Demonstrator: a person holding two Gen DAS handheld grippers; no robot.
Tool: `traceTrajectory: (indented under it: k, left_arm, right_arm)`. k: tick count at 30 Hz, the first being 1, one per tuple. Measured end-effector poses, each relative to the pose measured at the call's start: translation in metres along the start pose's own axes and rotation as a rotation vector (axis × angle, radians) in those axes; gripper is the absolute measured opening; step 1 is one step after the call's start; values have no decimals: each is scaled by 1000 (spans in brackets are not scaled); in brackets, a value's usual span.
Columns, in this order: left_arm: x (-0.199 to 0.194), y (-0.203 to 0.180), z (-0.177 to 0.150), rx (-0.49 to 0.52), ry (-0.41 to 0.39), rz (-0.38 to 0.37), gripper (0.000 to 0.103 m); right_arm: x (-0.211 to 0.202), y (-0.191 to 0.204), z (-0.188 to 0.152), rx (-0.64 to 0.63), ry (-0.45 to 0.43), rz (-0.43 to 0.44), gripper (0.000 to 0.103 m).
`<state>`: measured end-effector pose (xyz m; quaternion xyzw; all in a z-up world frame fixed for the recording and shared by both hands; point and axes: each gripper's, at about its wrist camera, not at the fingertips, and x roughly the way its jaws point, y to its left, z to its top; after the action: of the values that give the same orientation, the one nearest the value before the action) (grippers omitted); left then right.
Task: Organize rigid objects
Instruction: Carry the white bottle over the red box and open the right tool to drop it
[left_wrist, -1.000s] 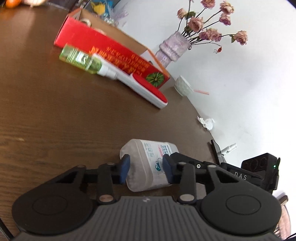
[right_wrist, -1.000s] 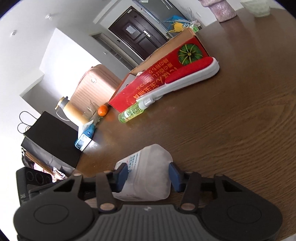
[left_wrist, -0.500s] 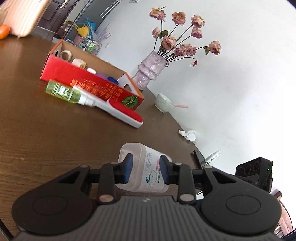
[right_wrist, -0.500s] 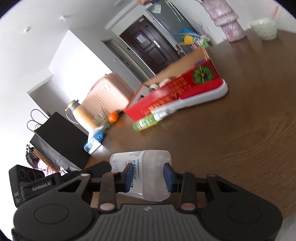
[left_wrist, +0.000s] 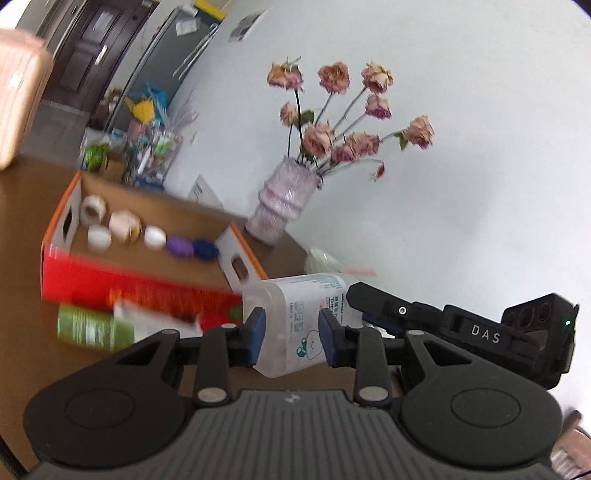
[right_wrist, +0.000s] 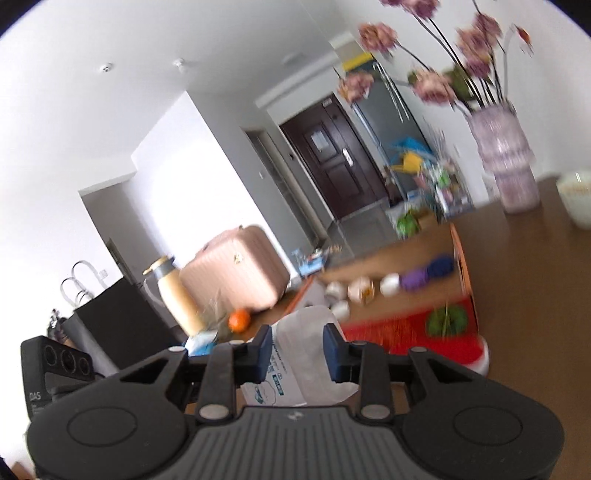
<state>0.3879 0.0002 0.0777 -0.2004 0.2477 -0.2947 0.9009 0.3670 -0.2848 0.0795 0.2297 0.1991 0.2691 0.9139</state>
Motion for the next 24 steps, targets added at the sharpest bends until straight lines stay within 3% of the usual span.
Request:
traceTrajectory:
  k: [5, 11, 14, 17, 20, 23, 24]
  left_arm:
    - [41, 21, 46, 49, 6, 31, 31]
    - [105, 75, 83, 15, 75, 61, 31]
    - [137, 109, 94, -19, 113, 76, 31]
    - [178, 143, 100, -20, 191, 139, 31]
    - [214, 180, 97, -76, 229, 291, 25]
    - [221, 193, 93, -87, 247, 310, 26]
    - [218, 191, 95, -63, 235, 297, 26]
  right_arm:
    - [50, -11, 42, -44, -20, -9, 31]
    - [127, -44, 71, -40, -17, -35, 31]
    - [174, -72, 73, -8, 32, -74, 31]
    - [223, -98, 69, 32, 99, -117, 32]
    - [271, -122, 59, 58, 191, -168, 38]
    - [292, -128, 51, 81, 243, -207, 34]
    - [288, -124, 52, 65, 215, -196, 42]
